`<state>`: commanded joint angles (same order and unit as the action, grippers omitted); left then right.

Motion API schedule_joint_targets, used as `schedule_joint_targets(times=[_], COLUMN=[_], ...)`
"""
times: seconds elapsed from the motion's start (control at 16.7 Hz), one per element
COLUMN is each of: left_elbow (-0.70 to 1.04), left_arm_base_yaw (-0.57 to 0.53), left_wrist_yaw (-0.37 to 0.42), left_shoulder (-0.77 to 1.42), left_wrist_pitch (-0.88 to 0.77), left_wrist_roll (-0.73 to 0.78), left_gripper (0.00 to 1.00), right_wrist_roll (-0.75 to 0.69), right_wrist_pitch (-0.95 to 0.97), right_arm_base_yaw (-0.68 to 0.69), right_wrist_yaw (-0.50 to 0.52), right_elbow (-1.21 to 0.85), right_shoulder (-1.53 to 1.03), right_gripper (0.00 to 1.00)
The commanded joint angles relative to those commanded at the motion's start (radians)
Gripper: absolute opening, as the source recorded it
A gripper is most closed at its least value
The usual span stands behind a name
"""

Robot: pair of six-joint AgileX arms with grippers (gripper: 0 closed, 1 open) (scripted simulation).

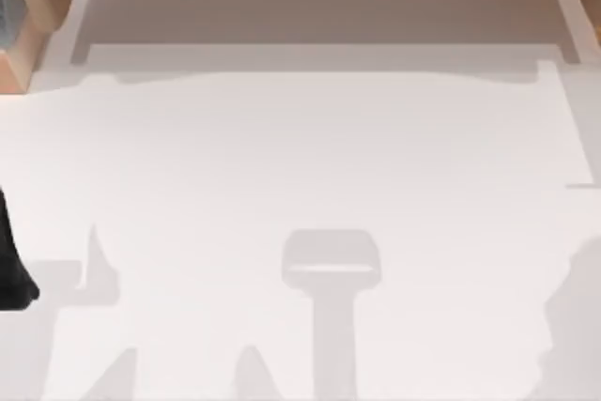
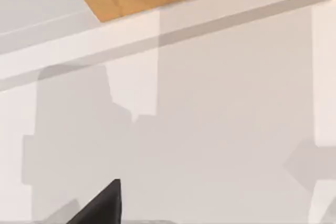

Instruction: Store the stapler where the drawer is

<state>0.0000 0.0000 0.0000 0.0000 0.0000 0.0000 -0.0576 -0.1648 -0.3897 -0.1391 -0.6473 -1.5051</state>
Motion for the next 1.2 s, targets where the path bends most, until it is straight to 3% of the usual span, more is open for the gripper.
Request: schedule_joint_targets(times=[0.3,0.54,0.78,1.2], left_elbow=[0.000,0.000,0.000,0.000], left_arm_base_yaw=[0.000,0.000,0.000,0.000], left_wrist_yaw=[0.000,0.000,0.000,0.000], left_shoulder=[0.000,0.000,0.000,0.000], left_wrist_pitch=[0.000,0.000,0.000,0.000], left_wrist_roll=[0.000,0.000,0.000,0.000], left_gripper=[1.00,1.00,1.00,1.00], right_wrist_roll=[0.379,0.549,0.604,0.603], right_wrist_pitch=[-0.545,-0.818,-0.923,-0.905], right_arm_base_yaw=[0.243,0.408,0.489,0.486], right_wrist_yaw=[0.095,0.129,0.138,0.137], right_elbow=[-0.047,-0.070,-0.080,-0.068], right_shoulder=[0.171,0.261,0.296,0.287], right_gripper=[1.00,1.00,1.00,1.00])
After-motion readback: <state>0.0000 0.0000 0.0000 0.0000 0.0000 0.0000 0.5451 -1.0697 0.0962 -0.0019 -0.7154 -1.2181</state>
